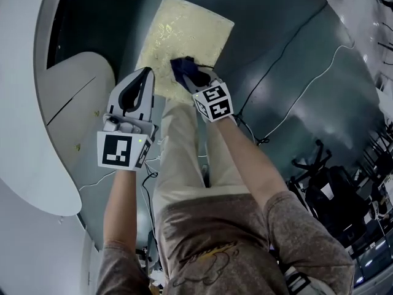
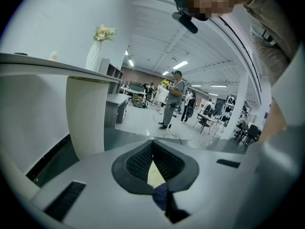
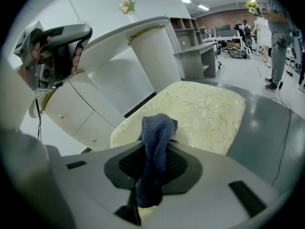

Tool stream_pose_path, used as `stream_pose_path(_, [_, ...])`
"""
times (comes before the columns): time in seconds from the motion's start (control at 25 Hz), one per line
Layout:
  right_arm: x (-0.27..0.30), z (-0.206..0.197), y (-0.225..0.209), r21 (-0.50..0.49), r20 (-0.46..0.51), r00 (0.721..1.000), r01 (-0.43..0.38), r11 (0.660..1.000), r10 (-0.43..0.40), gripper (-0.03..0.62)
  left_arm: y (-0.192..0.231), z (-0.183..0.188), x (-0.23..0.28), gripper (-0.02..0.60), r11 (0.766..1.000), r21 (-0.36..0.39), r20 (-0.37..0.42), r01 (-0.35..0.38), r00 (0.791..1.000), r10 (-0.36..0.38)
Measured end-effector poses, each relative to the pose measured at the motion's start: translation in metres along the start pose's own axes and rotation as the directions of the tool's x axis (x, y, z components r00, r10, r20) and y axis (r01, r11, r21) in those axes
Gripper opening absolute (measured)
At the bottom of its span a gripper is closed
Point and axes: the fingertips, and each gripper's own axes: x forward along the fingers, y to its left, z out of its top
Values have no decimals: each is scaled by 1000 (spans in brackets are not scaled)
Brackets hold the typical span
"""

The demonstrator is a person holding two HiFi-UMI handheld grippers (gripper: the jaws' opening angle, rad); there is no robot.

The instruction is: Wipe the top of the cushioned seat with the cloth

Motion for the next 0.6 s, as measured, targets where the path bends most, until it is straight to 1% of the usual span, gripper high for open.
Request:
stream_pose_path(0.36, [-26, -23, -25, 24, -7, 1000, 29, 999, -29, 86, -26, 0, 13, 17, 999, 12, -4, 34, 999, -34])
stream_pose_path(0.6, [-49, -42, -56, 8, -47, 995, 86, 996, -86, 86, -42, -1, 21, 17, 999, 20, -13, 49, 999, -49])
